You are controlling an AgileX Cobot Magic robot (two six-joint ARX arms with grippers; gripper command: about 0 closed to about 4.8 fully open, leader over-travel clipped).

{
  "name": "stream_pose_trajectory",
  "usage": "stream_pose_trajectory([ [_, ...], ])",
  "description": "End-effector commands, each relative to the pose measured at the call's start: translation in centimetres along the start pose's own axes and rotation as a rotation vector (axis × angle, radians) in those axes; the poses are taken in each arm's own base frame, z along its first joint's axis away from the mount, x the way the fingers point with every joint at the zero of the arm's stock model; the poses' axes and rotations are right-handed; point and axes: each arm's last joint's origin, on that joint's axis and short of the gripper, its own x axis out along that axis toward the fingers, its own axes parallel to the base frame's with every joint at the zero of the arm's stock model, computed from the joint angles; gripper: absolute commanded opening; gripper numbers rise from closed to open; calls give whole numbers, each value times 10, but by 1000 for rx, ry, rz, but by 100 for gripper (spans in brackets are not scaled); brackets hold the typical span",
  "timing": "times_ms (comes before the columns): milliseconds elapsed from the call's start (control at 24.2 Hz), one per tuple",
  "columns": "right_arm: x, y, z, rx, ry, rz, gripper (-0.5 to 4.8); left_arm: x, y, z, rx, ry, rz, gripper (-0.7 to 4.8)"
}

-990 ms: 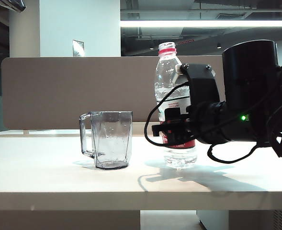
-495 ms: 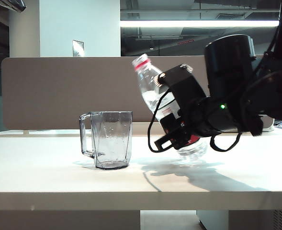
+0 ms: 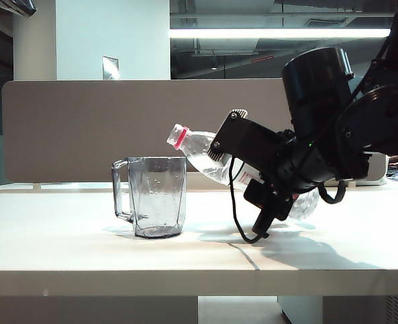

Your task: Pick up the mineral water bottle on the table and pour water into the mug until it's full.

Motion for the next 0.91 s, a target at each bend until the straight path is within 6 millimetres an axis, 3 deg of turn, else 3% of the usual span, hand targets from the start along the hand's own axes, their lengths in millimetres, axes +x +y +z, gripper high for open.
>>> stream_pose_trajectory([
  [41, 0, -18, 12, -39, -28, -128, 202, -1, 0, 2, 5, -15, -3, -5],
  [907, 0, -45, 30, -370, -17, -316, 202, -1, 0, 2, 5, -15, -3, -5],
])
